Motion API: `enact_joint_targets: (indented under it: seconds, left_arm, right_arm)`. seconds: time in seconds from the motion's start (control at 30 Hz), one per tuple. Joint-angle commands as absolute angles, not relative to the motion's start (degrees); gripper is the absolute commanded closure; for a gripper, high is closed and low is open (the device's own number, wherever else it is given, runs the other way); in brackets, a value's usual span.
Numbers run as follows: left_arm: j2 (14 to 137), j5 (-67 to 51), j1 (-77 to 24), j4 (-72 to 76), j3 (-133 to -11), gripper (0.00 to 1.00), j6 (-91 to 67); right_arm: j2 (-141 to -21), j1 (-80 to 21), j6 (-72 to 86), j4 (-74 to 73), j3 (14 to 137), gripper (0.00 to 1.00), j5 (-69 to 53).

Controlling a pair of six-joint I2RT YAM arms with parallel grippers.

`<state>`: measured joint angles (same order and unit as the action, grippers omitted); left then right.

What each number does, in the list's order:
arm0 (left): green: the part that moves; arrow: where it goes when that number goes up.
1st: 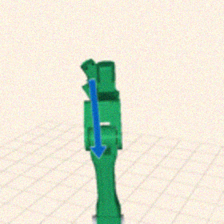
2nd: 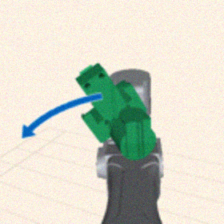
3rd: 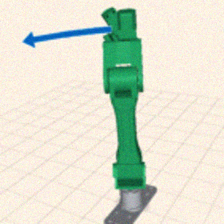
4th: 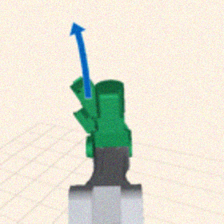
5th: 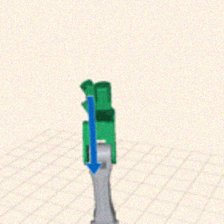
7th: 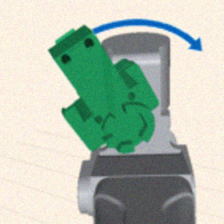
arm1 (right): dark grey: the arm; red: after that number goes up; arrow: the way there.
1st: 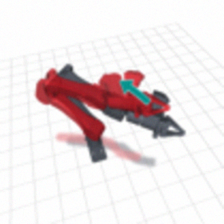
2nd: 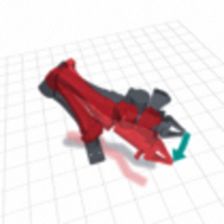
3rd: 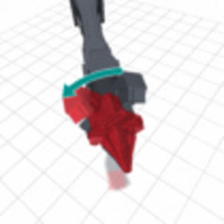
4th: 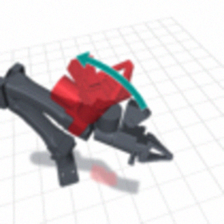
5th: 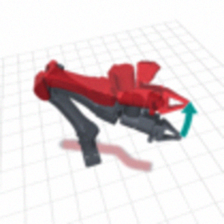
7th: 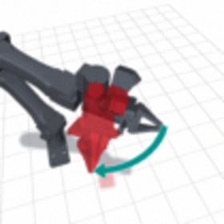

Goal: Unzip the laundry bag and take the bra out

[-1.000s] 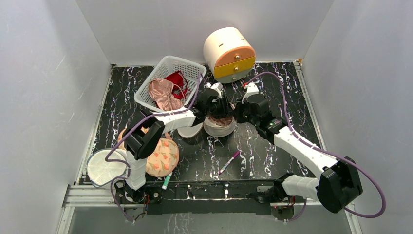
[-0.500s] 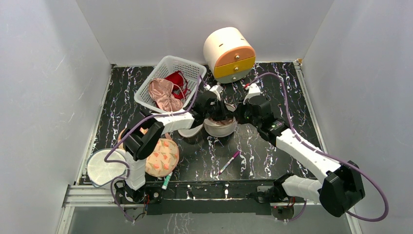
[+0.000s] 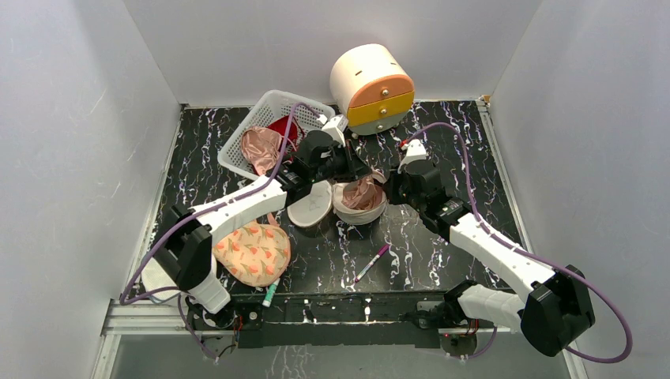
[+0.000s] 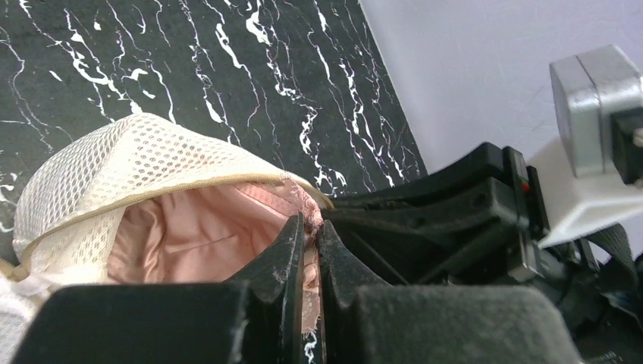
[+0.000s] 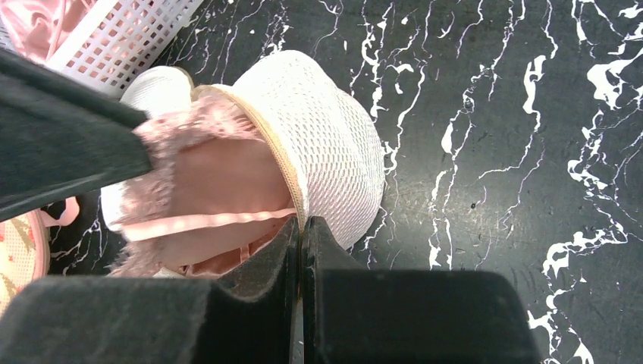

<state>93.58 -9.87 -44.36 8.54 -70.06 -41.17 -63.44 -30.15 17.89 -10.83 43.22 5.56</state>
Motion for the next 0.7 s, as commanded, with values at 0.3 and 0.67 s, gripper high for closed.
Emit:
enact_joint_targets:
  seconds: [0.3, 0.67]
  left_arm:
    - [84.9, -8.8, -44.4, -7.6, -81.5, 1.00, -33.7]
    - [78.7, -13.9, -44.5, -5.0, -86.5, 1.00, -34.7]
  right_arm:
    - [-62.6, -30.0, 17.6, -8.0, 41.6, 1.00, 8.5]
    - [-62.9, -30.0, 18.1, -6.8, 40.6, 1.00, 8.1]
